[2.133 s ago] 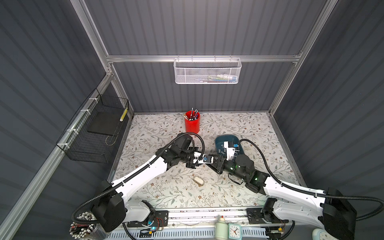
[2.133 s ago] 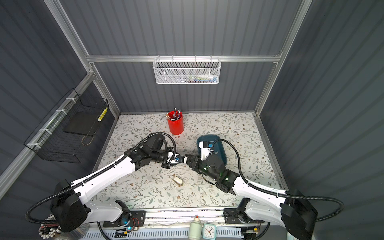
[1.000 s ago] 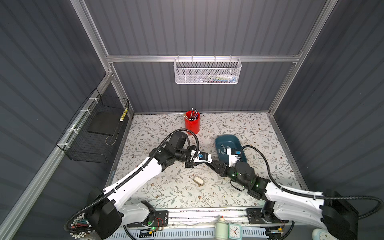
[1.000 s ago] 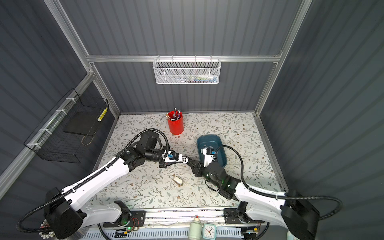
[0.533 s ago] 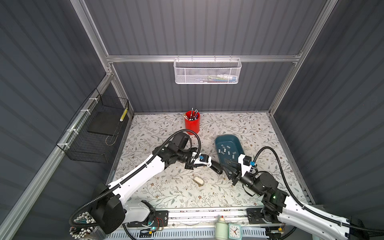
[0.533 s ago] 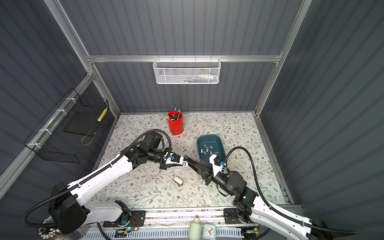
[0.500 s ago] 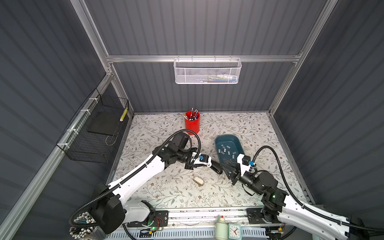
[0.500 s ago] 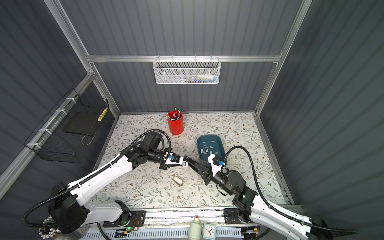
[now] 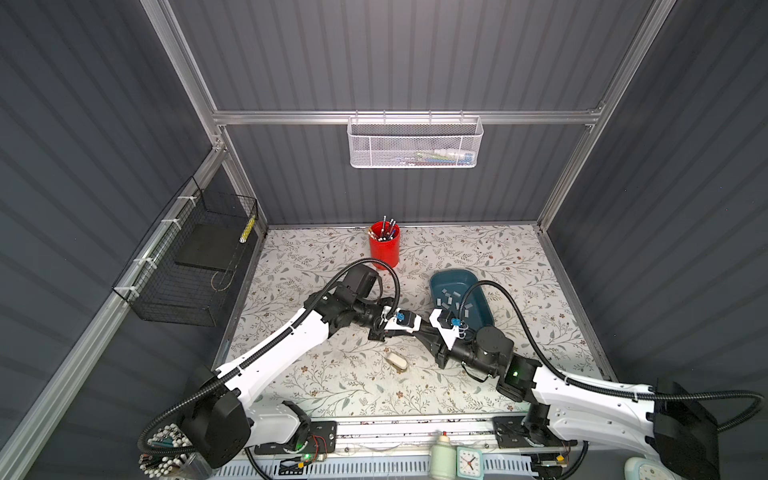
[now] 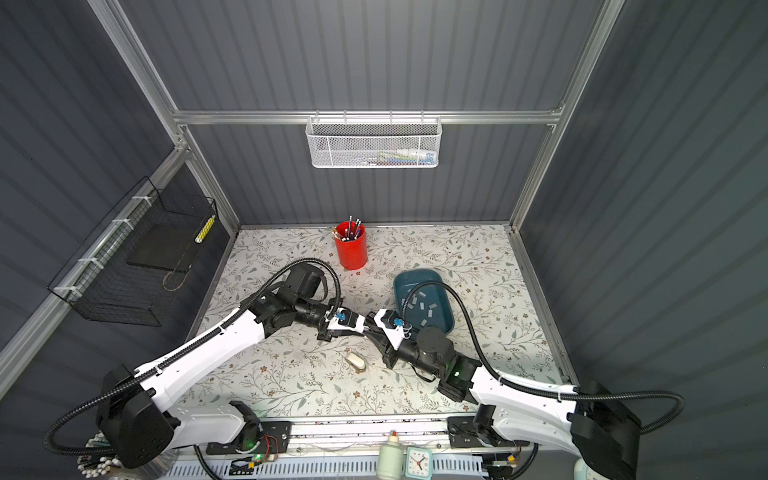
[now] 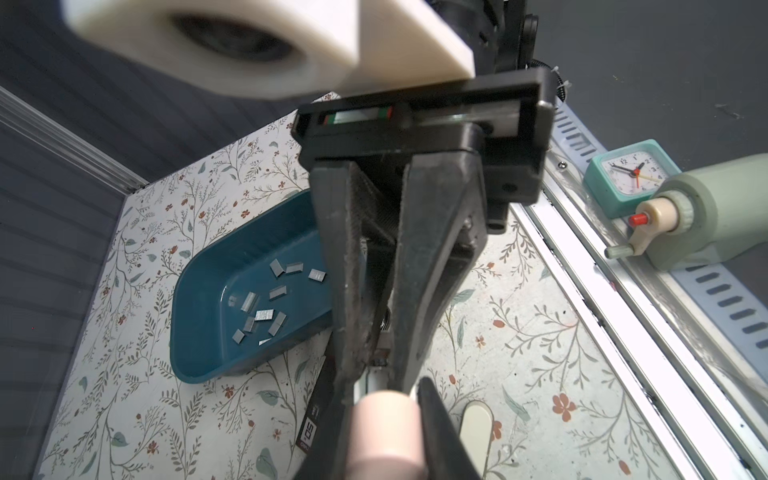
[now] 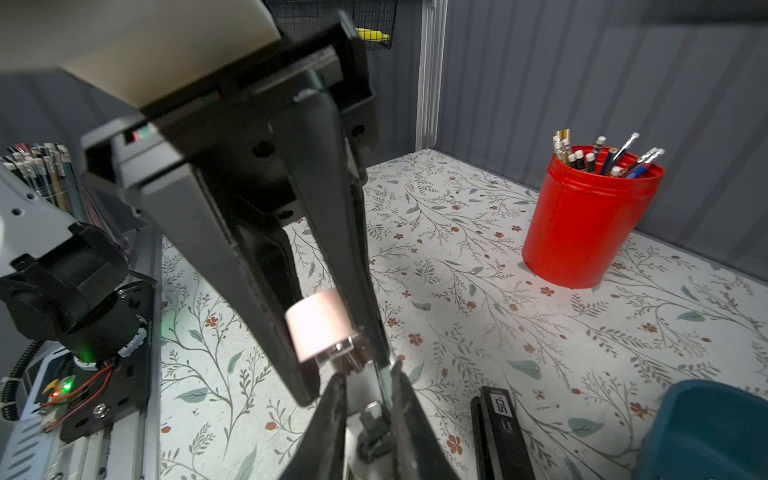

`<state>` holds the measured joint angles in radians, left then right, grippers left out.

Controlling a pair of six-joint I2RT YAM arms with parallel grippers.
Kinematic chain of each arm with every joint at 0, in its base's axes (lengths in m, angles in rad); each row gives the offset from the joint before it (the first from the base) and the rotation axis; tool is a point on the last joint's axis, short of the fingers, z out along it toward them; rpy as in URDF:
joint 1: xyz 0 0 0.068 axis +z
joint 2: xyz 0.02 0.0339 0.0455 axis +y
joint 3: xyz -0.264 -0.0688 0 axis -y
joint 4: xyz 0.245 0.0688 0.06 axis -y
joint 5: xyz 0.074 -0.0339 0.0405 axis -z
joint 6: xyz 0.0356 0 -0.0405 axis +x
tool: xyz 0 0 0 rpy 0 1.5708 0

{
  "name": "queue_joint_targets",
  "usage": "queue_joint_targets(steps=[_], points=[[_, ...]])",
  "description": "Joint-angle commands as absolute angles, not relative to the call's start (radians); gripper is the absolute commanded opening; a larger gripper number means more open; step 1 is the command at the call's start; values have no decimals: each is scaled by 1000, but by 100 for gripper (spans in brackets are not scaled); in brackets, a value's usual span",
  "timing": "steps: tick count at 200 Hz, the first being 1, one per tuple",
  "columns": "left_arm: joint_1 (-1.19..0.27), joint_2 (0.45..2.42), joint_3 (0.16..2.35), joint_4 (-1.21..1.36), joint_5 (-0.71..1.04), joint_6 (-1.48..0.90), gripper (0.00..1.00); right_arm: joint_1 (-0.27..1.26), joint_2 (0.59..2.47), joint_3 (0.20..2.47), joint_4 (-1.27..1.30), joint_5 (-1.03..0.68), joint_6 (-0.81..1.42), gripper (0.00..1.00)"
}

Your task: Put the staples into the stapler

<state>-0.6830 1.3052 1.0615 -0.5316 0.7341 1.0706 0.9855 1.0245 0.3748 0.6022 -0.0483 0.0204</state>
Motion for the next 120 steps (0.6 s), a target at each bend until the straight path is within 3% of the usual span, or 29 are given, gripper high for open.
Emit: queue_joint_targets(steps=[1, 85, 120], points=[[-684, 1261, 1092, -530, 825, 1089, 0, 994, 1063, 397, 640, -45, -1, 18], [-684, 1232, 1075, -493, 989, 1079, 0, 1034, 1220, 401, 837, -64, 0, 20], [-684, 1229, 1067, -490, 988, 1089, 0, 1069, 1274, 406, 931, -29, -29, 32]])
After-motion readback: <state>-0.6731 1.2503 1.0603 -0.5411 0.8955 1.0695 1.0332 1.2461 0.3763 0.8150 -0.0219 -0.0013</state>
